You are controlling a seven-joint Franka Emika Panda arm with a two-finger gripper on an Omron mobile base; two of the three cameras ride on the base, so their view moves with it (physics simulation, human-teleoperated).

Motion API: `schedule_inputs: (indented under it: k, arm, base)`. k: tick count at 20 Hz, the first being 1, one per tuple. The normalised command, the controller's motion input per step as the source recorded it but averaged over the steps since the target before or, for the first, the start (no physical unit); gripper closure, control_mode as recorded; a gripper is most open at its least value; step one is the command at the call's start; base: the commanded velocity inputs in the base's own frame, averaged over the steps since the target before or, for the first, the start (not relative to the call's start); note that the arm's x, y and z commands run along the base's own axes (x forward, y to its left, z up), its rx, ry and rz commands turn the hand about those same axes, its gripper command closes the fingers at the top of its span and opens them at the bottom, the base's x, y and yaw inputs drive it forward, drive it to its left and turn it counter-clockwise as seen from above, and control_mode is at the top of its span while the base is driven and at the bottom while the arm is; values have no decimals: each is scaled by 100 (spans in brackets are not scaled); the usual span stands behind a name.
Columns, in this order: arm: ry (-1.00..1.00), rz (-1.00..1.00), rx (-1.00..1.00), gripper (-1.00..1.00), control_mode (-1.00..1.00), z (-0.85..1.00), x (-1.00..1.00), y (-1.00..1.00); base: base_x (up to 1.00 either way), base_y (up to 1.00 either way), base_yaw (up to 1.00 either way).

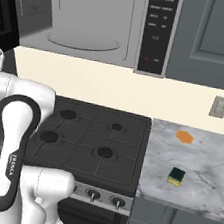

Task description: Place the sponge inside the microwave to prepare for sanitizing.

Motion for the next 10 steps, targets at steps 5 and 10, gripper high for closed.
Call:
schedule_inputs:
  k: [5,10]
  arm:
    - [0,6,0,-100,-100,4,0,-10]
    - [19,5,-2,-100,-100,37,17,-47]
  base:
    - [0,0,0]
    - [0,0,0]
